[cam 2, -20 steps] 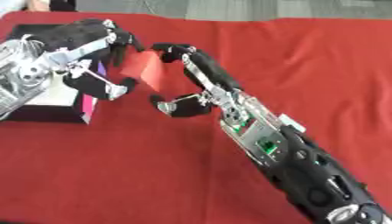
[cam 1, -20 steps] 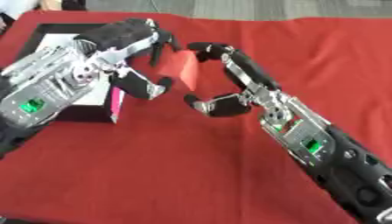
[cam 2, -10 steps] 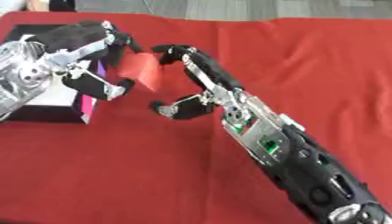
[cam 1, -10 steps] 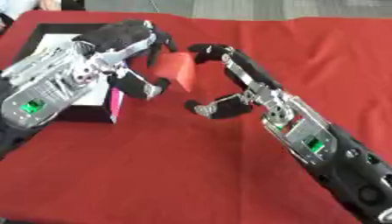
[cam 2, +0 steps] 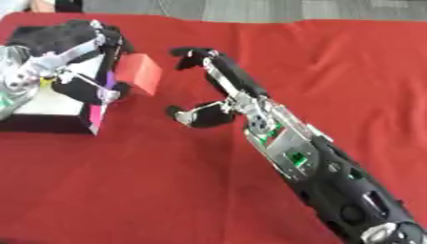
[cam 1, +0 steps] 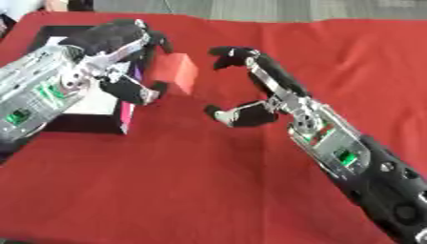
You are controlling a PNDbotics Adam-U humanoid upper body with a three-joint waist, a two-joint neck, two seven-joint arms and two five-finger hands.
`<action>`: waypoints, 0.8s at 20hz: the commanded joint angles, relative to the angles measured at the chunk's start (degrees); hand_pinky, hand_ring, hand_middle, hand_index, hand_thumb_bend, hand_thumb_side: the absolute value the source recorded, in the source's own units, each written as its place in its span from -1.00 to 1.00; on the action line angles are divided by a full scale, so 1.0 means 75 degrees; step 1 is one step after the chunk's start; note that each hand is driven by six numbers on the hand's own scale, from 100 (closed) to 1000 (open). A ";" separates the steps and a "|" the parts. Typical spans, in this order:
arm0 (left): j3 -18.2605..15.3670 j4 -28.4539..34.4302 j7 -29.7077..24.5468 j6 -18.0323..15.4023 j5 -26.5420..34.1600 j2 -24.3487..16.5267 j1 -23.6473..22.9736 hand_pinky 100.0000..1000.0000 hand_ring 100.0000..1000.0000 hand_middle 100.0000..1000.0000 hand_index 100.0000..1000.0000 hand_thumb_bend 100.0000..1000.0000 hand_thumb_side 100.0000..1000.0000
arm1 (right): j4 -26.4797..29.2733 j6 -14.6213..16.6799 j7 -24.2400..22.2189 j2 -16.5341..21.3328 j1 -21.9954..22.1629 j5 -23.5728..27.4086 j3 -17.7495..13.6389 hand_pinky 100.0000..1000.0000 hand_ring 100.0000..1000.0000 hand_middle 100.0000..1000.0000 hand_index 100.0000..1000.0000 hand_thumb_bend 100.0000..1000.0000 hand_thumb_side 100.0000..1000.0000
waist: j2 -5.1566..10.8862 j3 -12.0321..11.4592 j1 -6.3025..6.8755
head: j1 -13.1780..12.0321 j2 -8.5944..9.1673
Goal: Pick up the objects with one hand, pass them to the other hand, and then place them into the box on the other side of the table.
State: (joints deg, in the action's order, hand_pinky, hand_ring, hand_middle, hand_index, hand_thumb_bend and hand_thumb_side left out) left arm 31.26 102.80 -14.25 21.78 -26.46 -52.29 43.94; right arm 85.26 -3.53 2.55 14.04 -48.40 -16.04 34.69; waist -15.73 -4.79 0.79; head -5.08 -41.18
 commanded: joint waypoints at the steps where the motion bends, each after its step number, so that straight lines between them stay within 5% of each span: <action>1: -0.0560 0.0331 0.0291 0.0171 0.0182 -0.0623 -0.0158 0.32 0.13 -0.43 -0.42 -0.63 -1.00 | 0.0192 -0.0117 0.0219 0.0130 -0.0166 0.0150 -0.0090 0.73 0.55 0.31 0.74 -0.49 -1.00 | 0.0143 -0.0012 0.0127 | -0.0070 0.0039; 6: -0.1121 0.0526 0.0676 0.0426 0.0370 -0.1070 -0.0713 0.32 0.13 -0.43 -0.43 -0.63 -1.00 | 0.0227 -0.0315 0.0507 0.0174 -0.0192 0.0460 -0.0099 0.75 0.57 0.35 0.73 -1.00 -0.80 | 0.0147 -0.0018 0.0109 | -0.0252 0.0075; 16: -0.1689 -0.0317 0.1325 0.0639 0.0345 -0.1253 -0.1257 0.33 0.14 -0.44 -0.39 -0.55 -1.00 | 0.0346 -0.0444 0.0606 0.0280 -0.0245 0.0799 -0.0159 0.72 0.60 0.36 0.69 -1.00 -0.70 | 0.0130 0.0000 0.0043 | -0.0609 0.0120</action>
State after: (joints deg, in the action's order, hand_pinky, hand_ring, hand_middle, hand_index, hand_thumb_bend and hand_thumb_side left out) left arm 19.91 101.28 -4.86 26.64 -23.61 -59.93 33.97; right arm 86.54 -6.69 6.78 15.16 -48.95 -10.30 34.30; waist -15.73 -4.74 0.79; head -9.25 -40.74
